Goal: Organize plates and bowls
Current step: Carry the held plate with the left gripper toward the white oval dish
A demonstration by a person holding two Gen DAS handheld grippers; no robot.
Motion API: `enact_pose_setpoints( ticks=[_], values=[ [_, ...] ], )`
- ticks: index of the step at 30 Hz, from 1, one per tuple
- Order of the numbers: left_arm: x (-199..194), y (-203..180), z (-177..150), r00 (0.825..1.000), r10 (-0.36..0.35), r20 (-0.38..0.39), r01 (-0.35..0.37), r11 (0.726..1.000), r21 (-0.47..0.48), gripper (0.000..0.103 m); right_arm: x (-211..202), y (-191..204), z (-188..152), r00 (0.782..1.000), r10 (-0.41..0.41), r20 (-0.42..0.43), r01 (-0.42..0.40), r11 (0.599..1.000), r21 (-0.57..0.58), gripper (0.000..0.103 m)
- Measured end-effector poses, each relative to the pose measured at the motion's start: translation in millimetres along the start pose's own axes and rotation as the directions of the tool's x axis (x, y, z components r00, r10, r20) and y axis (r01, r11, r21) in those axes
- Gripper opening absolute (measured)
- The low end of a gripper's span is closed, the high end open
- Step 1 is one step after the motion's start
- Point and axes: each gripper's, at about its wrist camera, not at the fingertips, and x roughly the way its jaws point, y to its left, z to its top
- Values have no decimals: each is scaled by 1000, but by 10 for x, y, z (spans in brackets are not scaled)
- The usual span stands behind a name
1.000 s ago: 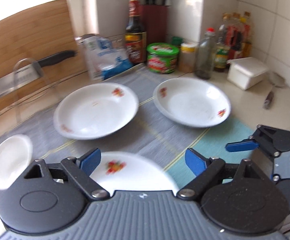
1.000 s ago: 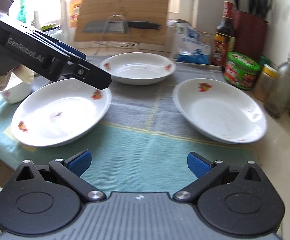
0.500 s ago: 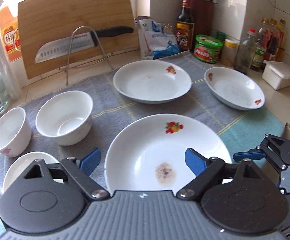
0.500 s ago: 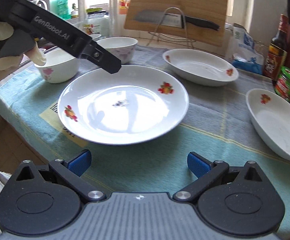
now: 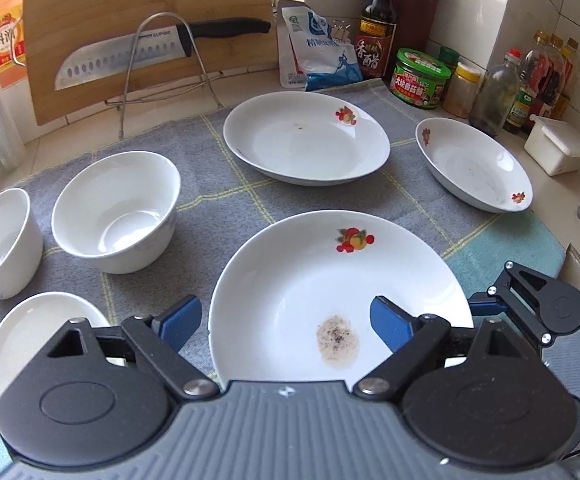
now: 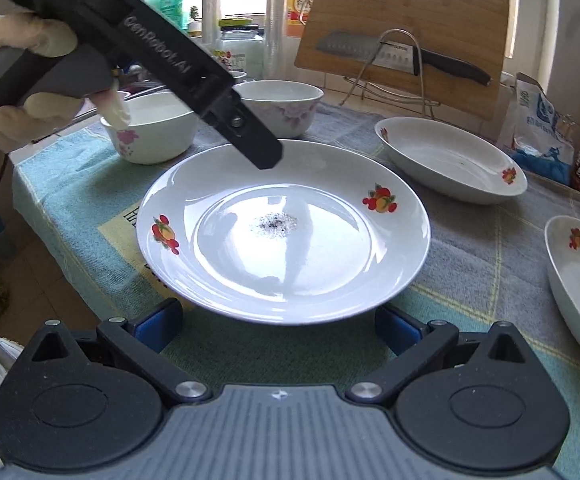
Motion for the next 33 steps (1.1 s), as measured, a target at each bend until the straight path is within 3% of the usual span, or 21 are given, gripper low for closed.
enact_pose_setpoints(
  ticks=[13,23,33],
  values=[
    [362,92,235,983,-76,-168,84,995,46,88,-9,-22,-56,998,25,54,-24,1000,-20,103],
    [580,245,445,936,-214,-280,235,971,42,84,-5,-6,-56,998,11,56,-11,1000,-11,103],
    [680,238,540,899,-241,-365,292,952,91,82,12,8,-64,998,-16,65,15,1000,6,103]
  ],
)
